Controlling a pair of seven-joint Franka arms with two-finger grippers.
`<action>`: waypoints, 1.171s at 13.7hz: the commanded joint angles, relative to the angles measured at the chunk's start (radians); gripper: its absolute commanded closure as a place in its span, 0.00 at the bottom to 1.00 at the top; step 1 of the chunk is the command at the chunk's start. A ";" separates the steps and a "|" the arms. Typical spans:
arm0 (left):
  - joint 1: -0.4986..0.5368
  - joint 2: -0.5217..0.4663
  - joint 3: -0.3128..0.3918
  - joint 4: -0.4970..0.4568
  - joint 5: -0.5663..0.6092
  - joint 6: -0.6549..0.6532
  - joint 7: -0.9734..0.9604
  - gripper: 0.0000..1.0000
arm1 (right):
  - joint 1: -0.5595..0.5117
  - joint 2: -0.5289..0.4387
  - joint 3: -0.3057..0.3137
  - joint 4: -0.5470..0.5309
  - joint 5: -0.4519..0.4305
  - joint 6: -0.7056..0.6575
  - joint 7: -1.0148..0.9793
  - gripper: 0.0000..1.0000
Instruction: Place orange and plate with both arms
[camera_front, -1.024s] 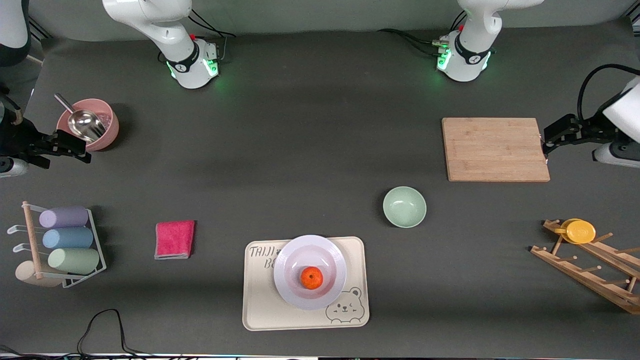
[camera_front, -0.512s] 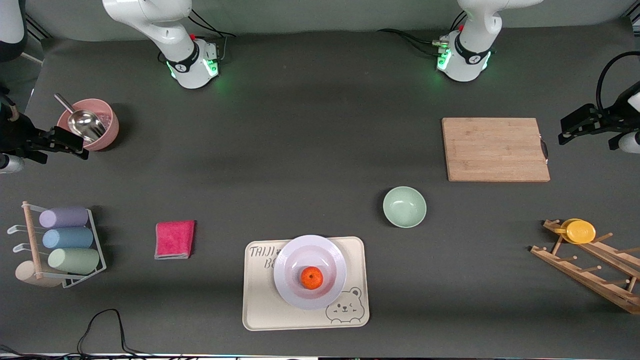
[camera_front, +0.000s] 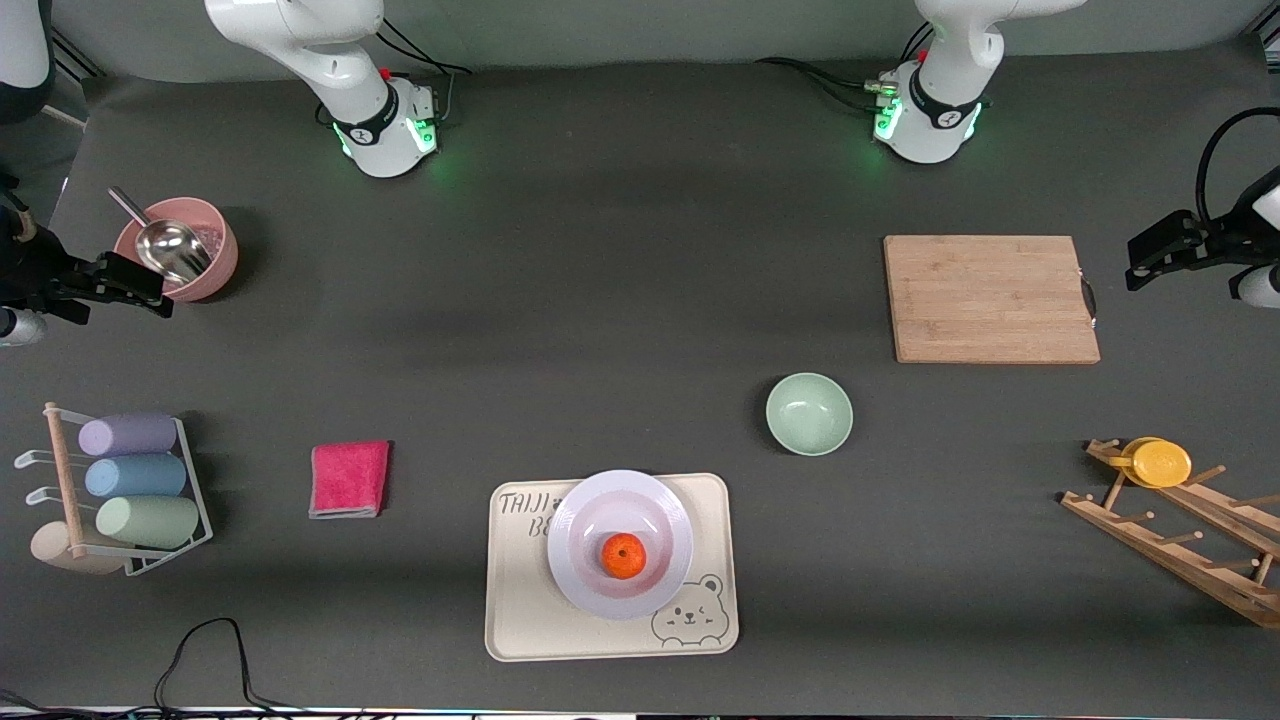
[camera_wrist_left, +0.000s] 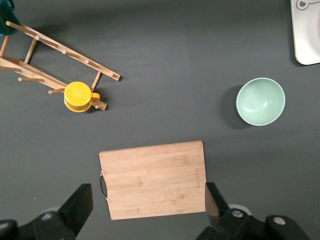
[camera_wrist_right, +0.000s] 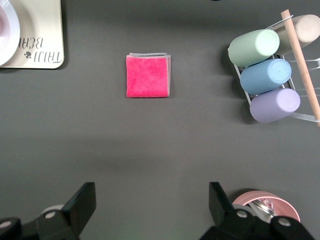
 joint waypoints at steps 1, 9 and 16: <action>-0.001 -0.001 -0.002 -0.014 0.017 0.014 0.015 0.00 | -0.007 -0.014 0.011 0.003 -0.022 -0.019 0.028 0.00; 0.000 0.013 -0.002 -0.019 0.018 -0.002 0.044 0.02 | -0.007 -0.016 0.008 0.000 -0.008 -0.017 0.031 0.00; 0.000 0.014 -0.001 -0.022 0.026 -0.015 0.057 0.00 | -0.007 -0.019 0.006 0.000 -0.008 -0.019 0.031 0.00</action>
